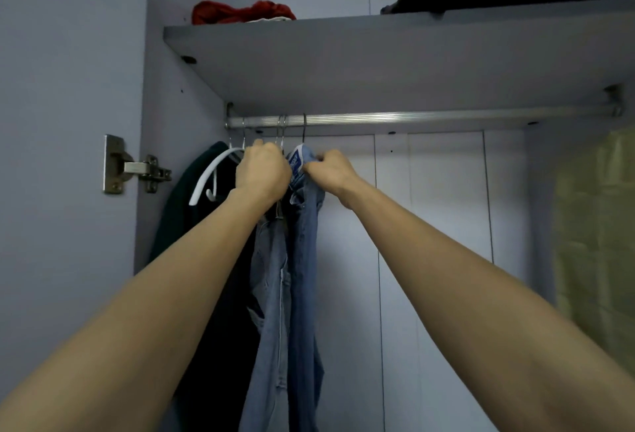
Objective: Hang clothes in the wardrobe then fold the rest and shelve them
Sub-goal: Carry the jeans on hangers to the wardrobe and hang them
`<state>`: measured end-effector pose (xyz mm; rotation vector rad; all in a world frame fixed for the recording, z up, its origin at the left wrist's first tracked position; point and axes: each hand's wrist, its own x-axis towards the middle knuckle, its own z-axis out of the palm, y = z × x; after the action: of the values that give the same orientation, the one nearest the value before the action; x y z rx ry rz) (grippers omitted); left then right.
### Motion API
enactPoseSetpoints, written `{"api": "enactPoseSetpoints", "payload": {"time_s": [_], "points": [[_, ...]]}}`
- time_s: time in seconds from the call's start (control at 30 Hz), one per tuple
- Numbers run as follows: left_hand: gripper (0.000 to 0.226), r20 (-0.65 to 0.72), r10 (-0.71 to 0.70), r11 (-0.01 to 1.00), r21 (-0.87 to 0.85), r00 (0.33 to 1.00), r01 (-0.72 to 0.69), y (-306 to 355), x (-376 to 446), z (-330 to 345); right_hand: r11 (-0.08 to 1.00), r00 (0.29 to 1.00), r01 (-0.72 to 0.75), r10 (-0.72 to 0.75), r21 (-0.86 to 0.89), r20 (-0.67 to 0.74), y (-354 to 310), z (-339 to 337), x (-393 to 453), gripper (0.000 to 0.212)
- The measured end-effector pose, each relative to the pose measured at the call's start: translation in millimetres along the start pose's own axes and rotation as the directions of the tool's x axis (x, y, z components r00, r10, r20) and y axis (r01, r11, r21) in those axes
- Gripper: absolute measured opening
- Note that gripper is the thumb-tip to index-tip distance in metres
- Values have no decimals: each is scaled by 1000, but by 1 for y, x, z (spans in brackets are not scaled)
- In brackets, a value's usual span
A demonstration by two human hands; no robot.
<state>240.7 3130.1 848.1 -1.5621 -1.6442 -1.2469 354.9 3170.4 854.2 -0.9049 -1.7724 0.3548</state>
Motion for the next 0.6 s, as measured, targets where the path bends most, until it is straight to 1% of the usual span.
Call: {"api": "enactPoseSetpoints", "payload": {"time_s": [0.07,0.13,0.2,0.27,0.3,0.37,0.43,0.47,0.5,0.53,0.6], "points": [[33,-41,53,998,-17,998,-54,8,-6,-7,998,1000,8,-10,66,29,6,-4,-4,33],[33,-100,142,988,-52,985,-148,22,-14,-15,997,999,45,-46,57,14,15,-17,-12,38],[32,-146,192,970,-123,970,-211,41,-24,-23,992,993,110,-113,-68,-46,26,-38,-24,37],[31,-174,233,943,-200,957,-266,67,-35,-26,947,979,143,-179,-289,-101,39,-70,-44,31],[31,-174,261,927,-229,949,-297,80,-39,-28,912,976,134,-189,-389,-109,44,-85,-53,30],[34,-100,336,879,-323,937,-350,112,-59,-22,850,982,11,-107,-527,-153,64,-123,-89,32],[36,8,419,825,-421,908,-377,145,-88,-5,781,973,-133,-13,-610,-230,87,-162,-137,34],[35,54,455,804,-455,889,-384,159,-103,3,743,966,-182,11,-645,-260,95,-179,-159,34],[32,111,510,771,-498,853,-396,180,-126,13,700,949,-265,68,-663,-308,103,-201,-195,34],[30,165,551,748,-532,818,-396,193,-145,22,663,938,-308,90,-683,-335,107,-214,-222,34],[27,248,665,665,-626,705,-407,229,-200,37,558,885,-454,190,-695,-426,114,-244,-295,34]]}}
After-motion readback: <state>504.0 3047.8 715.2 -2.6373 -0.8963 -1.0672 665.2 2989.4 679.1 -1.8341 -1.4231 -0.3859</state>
